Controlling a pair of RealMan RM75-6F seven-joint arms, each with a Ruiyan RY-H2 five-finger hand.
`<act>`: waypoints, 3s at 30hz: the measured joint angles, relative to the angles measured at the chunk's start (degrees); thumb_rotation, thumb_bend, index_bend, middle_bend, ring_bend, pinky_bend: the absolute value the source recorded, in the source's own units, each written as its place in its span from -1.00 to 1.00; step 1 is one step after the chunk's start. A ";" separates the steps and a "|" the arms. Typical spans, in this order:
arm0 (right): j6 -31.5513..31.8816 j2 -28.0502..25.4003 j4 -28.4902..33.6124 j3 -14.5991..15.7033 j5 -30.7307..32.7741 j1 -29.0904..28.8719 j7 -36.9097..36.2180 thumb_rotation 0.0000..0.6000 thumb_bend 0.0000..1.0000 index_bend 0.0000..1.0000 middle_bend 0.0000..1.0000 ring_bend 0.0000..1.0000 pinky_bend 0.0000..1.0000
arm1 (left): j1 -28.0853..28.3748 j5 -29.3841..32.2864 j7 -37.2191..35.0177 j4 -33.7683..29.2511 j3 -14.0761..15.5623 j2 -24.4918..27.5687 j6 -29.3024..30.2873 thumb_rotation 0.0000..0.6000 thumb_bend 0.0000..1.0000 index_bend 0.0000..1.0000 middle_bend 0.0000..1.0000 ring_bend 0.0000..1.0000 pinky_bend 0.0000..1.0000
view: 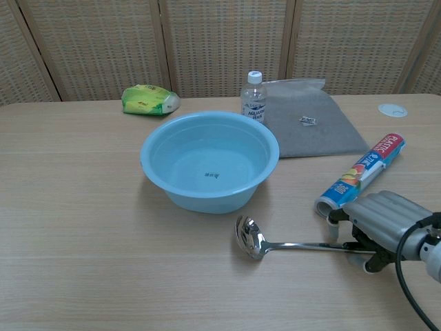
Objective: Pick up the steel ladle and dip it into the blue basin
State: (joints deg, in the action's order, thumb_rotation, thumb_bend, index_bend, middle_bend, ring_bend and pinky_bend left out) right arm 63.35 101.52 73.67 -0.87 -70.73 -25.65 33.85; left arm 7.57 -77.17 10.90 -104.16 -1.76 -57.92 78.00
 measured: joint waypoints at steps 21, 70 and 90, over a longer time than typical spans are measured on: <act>-1.98 -0.49 0.46 -0.06 1.39 -0.19 3.16 1.00 -0.23 0.41 0.80 0.84 1.00 | 0.00 -0.01 -0.43 -0.21 -0.06 0.23 0.03 1.00 -1.00 -1.00 -1.00 -1.00 -1.00; 7.31 -39.68 26.20 -2.26 -14.43 0.85 -16.50 1.00 0.40 0.59 0.85 0.89 1.00 | 0.11 -0.50 -1.33 -0.68 0.11 0.79 -0.30 1.00 -1.00 -1.00 -1.00 -1.00 -1.00; 3.57 -31.34 33.65 -17.44 27.52 -21.53 26.94 1.00 0.40 0.60 0.86 0.89 1.00 | 1.22 1.33 -3.74 0.38 -0.62 1.38 -2.77 1.00 -1.00 -1.00 -1.00 -1.00 -1.00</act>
State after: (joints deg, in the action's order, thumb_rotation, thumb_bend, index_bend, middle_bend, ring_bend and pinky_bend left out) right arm 66.92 70.18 107.31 -18.31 -43.21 -47.18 60.79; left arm 8.79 -75.84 7.15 -103.77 -2.37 -56.54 75.22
